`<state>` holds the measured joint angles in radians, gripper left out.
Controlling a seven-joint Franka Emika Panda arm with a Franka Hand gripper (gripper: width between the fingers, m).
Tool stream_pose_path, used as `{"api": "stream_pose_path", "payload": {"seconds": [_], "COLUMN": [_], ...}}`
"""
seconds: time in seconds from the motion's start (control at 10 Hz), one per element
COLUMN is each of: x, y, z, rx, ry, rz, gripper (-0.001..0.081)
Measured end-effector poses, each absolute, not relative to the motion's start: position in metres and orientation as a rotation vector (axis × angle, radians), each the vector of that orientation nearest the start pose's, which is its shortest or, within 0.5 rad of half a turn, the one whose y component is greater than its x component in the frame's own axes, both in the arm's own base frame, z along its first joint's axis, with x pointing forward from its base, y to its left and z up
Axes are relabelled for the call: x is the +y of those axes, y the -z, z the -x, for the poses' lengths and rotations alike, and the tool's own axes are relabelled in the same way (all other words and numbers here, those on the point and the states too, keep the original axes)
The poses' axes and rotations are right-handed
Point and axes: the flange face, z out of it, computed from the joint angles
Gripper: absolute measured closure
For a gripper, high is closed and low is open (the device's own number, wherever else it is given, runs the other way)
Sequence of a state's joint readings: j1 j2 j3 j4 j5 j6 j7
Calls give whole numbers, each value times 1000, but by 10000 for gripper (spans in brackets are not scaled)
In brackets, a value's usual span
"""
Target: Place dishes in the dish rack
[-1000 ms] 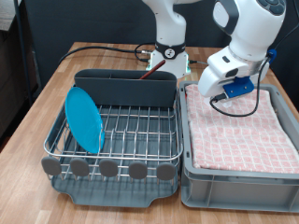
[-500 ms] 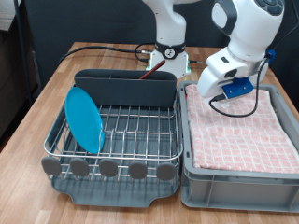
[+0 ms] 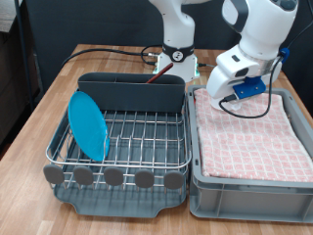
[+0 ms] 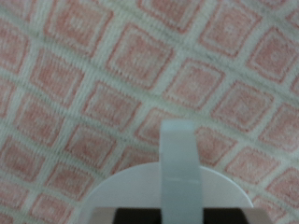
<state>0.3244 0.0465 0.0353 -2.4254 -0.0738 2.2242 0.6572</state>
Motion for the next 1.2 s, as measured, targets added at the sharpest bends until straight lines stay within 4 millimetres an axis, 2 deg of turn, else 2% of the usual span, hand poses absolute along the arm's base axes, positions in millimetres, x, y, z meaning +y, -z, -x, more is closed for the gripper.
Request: {"api": "stream_pose_path", "payload": {"seconds": [0.4, 0.6, 0.8, 1.2], "x": [148, 137, 121, 117], "y": [-321, -342, -365, -369], "z": [-430, -442, -464, -476], "rx": [445, 493, 556, 625], "ry": [-300, -238, -143, -124], "rz": [3262, 3236, 3219, 3196], "gripper": [736, 736, 736, 736]}}
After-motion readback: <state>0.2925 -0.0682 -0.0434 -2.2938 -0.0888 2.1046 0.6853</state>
